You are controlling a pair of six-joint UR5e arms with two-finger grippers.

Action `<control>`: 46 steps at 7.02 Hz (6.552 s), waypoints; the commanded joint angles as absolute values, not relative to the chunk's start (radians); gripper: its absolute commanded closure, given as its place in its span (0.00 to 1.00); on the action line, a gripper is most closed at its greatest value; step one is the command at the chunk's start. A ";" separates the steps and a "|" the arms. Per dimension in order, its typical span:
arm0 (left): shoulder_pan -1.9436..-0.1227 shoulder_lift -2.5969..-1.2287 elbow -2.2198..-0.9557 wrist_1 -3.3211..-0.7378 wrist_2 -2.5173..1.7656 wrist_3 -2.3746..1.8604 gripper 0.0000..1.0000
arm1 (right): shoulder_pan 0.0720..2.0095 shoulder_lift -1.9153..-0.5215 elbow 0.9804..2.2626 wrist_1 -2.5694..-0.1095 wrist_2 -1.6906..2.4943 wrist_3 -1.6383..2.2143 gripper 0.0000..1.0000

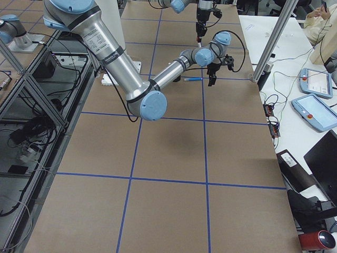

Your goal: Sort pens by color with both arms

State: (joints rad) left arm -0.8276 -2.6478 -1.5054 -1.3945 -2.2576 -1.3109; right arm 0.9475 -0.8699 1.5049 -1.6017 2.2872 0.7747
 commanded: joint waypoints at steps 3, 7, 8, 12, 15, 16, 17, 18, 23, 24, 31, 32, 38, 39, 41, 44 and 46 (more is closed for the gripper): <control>-0.839 -2.528 -1.380 -1.645 -2.129 -1.296 0.73 | 0.948 -0.879 1.505 -1.601 2.286 0.773 0.01; -0.787 -2.531 -1.272 -1.717 -2.131 -1.206 0.73 | 0.948 -0.880 1.506 -1.600 2.284 0.773 0.01; -0.782 -2.539 -1.275 -1.718 -2.131 -1.204 0.73 | 0.948 -0.881 1.506 -1.600 2.284 0.773 0.01; -0.747 -2.537 -1.272 -1.759 -2.129 -1.206 0.72 | 0.948 -0.887 1.505 -1.600 2.284 0.773 0.01; -0.742 -2.539 -1.275 -1.761 -2.129 -1.206 0.70 | 0.948 -0.887 1.505 -1.600 2.284 0.773 0.01; -0.742 -2.539 -1.278 -1.761 -2.129 -1.204 0.66 | 0.948 -0.887 1.505 -1.600 2.284 0.773 0.01; -0.742 -2.539 -1.284 -1.759 -2.131 -1.204 0.60 | 0.948 -0.887 1.505 -1.600 2.284 0.773 0.01; -0.742 -2.537 -1.298 -1.753 -2.134 -1.203 0.52 | 0.948 -0.882 1.505 -1.600 2.284 0.773 0.01; -0.808 -2.341 -1.698 -1.429 -2.214 -0.957 0.46 | 0.861 -0.805 1.538 -1.548 2.221 1.160 0.02; -0.821 -2.321 -1.713 -1.428 -2.214 -0.956 0.45 | 0.815 -0.802 1.572 -1.546 2.160 1.322 0.02; -0.906 -2.261 -1.802 -1.289 -2.210 -0.806 0.45 | 0.577 -0.779 1.595 -1.554 2.026 1.882 0.03; -0.907 -2.261 -1.801 -1.289 -2.209 -0.805 0.45 | 0.571 -0.802 1.629 -1.586 2.042 1.885 0.04; -0.905 -2.261 -1.802 -1.287 -2.204 -0.805 0.45 | 0.568 -0.830 1.681 -1.677 2.049 1.905 0.14; -0.905 -2.261 -1.802 -1.289 -2.204 -0.805 0.45 | 0.569 -0.834 1.681 -1.677 2.049 1.905 0.17; -0.905 -2.261 -1.804 -1.287 -2.204 -0.805 0.45 | 0.569 -0.842 1.681 -1.657 2.048 1.908 0.24; -0.905 -2.260 -1.802 -1.287 -2.204 -0.805 0.45 | 0.565 -0.856 1.639 -1.536 2.048 1.985 0.28; -0.907 -2.260 -1.802 -1.287 -2.203 -0.805 0.44 | 0.561 -0.857 1.634 -1.528 2.051 1.994 0.31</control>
